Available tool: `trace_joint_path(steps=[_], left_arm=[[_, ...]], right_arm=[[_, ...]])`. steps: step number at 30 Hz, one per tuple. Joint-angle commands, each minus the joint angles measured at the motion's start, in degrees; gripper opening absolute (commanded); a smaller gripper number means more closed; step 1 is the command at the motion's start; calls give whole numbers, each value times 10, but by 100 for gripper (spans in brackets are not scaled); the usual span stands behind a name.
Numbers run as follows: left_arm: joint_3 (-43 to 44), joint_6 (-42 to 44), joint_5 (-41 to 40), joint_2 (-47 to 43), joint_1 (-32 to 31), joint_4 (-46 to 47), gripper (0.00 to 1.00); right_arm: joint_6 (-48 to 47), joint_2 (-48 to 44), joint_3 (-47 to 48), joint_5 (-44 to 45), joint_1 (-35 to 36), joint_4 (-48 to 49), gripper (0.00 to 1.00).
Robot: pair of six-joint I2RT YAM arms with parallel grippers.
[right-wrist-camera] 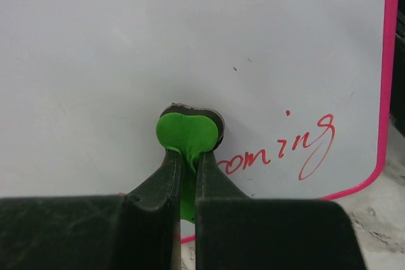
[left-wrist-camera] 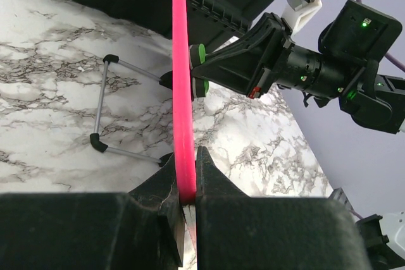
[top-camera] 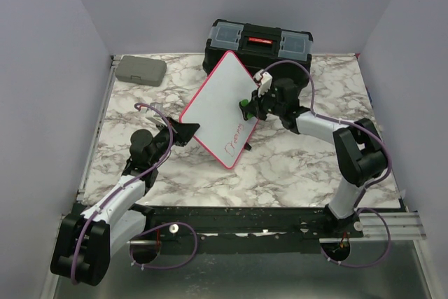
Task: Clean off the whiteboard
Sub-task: Erase the whiteboard at the whiteboard stand.
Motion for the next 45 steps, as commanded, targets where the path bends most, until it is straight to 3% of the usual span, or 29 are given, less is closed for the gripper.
trace_joint_path(steps=[1,9,12,17,22,26,32,37,45], left_arm=[[5,0,68,-1,-15,2,0],[4,-3,68,8,-15,11,0],[5,-5,69,7,-15,11,0],[5,-4,70,0,-15,0,0],[6,-3,71,-3,-15,-2,0],[7,-2,72,-6,-15,-6,0],[10,6,73,-12,-15,-18,0],[11,3,75,2,-15,-5,0],[17,3,77,8,-15,-5,0]], right_arm=[[43,-16,12,-56,18,-12,1],[6,-50,-7,-71,90,-22,1],[-14,-52,11,-58,138,-33,1],[10,-39,52,-38,156,-17,1],[16,-29,66,43,146,38,1],[64,11,95,72,86,52,1],[30,56,97,79,-6,64,1],[-29,69,54,30,-30,83,1],[1,26,-23,-86,7,125,1]])
